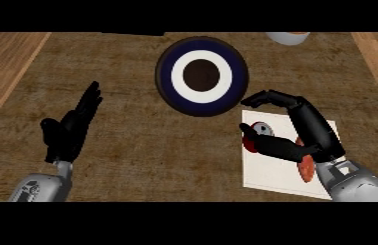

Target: Pick the can from the placemat and place it in the plate

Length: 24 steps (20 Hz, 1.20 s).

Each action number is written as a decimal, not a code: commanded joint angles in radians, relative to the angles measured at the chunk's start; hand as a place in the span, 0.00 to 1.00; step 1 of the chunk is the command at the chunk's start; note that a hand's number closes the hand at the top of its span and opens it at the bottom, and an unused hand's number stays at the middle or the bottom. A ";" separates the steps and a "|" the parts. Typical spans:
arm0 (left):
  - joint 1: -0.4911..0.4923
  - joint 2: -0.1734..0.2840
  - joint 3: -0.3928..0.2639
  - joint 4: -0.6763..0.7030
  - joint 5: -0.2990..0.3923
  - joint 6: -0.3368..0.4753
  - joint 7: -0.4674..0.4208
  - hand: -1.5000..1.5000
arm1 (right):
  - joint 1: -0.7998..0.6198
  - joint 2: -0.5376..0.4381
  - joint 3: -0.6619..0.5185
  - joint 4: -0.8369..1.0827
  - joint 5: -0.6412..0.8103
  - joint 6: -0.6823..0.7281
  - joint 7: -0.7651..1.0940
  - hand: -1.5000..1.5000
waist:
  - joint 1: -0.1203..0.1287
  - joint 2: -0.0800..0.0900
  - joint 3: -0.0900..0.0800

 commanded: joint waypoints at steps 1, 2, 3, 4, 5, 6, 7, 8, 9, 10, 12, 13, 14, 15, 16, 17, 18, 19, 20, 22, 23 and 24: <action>0.069 -0.004 0.003 0.027 0.007 -0.046 -0.123 0.50 | -0.012 0.203 0.194 0.114 0.234 -0.159 -0.101 0.00 | -0.022 0.006 0.008; 0.053 0.011 0.023 0.024 0.023 -0.055 -0.101 0.50 | 0.051 0.217 0.246 0.140 0.294 -0.186 -0.189 0.00 | -0.035 0.004 0.010; 0.059 0.004 0.039 0.067 0.025 -0.054 -0.133 0.50 | 0.058 0.239 0.285 0.125 0.343 -0.217 -0.187 0.00 | -0.053 0.002 0.009; 0.045 0.003 0.046 0.085 0.026 -0.066 -0.145 0.50 | 0.014 0.280 0.270 0.246 0.337 -0.210 -0.258 0.00 | -0.050 0.005 0.010; 0.112 0.018 0.062 0.089 0.038 -0.095 -0.208 0.50 | 0.073 0.281 0.303 0.216 0.367 -0.237 -0.280 0.00 | -0.056 0.001 0.009; 0.055 -0.004 0.052 0.104 0.003 -0.057 -0.166 0.50 | 0.088 0.258 0.303 0.207 0.393 -0.228 -0.290 0.00 | -0.069 0.000 0.010; 0.106 -0.001 0.052 0.040 0.022 -0.066 -0.159 0.50 | 0.093 0.273 0.300 0.267 0.440 -0.281 -0.317 0.00 | -0.063 -0.002 0.010; 0.077 -0.030 0.045 0.110 -0.004 -0.061 -0.205 0.50 | 0.057 0.262 0.263 0.261 0.453 -0.270 -0.275 0.00 | -0.070 -0.001 0.010; 0.072 -0.006 0.078 0.106 0.023 -0.090 -0.193 0.50 | 0.093 0.221 0.243 0.225 0.454 -0.262 -0.296 0.00 | -0.073 -0.002 0.010; 0.072 -0.008 0.083 0.091 0.010 -0.078 -0.177 0.50 | 0.087 0.264 0.250 0.210 0.505 -0.291 -0.234 0.00 | -0.072 -0.002 0.010; 0.098 0.013 0.095 0.093 0.013 -0.102 -0.186 0.50 | 0.175 0.198 0.270 0.045 0.560 -0.300 -0.152 0.00 | -0.078 -0.005 0.009; 0.040 0.010 0.112 0.165 0.020 -0.125 -0.207 0.50 | 0.156 0.196 0.266 0.043 0.599 -0.293 -0.112 0.00 | -0.082 -0.003 0.009; 0.087 -0.039 0.064 0.095 -0.007 -0.069 -0.190 0.50 | 0.144 0.106 0.217 -0.023 0.575 -0.224 -0.062 0.00 | -0.083 -0.006 0.009; 0.048 0.006 0.106 0.133 0.016 -0.102 -0.188 0.50 | 0.127 0.107 0.242 -0.014 0.656 -0.226 0.011 0.00 | -0.087 -0.006 0.008; 0.083 -0.016 0.095 0.162 0.011 -0.106 -0.231 0.50 | 0.137 0.072 0.245 -0.039 0.668 -0.182 0.050 0.00 | -0.087 -0.006 0.008; 0.085 -0.011 0.096 0.133 0.011 -0.106 -0.218 0.50 | 0.085 0.073 0.214 -0.010 0.670 -0.134 0.101 0.00 | -0.078 -0.005 0.008; 0.056 0.015 0.116 0.152 0.005 -0.101 -0.203 0.50 | 0.120 0.029 0.245 -0.058 0.708 -0.106 0.131 0.00 | -0.087 -0.007 0.008; 0.075 -0.024 0.081 0.102 0.008 -0.086 -0.166 0.50 | 0.140 0.002 0.264 -0.087 0.730 -0.065 0.189 0.00 | -0.089 -0.010 0.008; 0.075 0.005 0.096 0.093 0.010 -0.103 -0.169 0.50 | 0.059 0.017 0.225 -0.021 0.731 -0.018 0.224 0.00 | -0.072 -0.006 0.008; 0.069 0.014 0.111 0.089 0.019 -0.107 -0.160 0.50 | 0.103 -0.024 0.277 -0.083 0.774 0.056 0.300 0.00 | -0.079 -0.007 0.008; 0.122 -0.014 0.090 0.110 -0.006 -0.101 -0.239 0.50 | 0.067 -0.049 0.255 -0.098 0.753 0.126 0.332 0.00 | -0.074 -0.006 0.007; 0.072 -0.049 0.068 0.120 -0.026 -0.066 -0.203 0.50 | 0.051 -0.025 0.279 -0.093 0.765 0.172 0.385 0.00 | -0.078 -0.004 0.007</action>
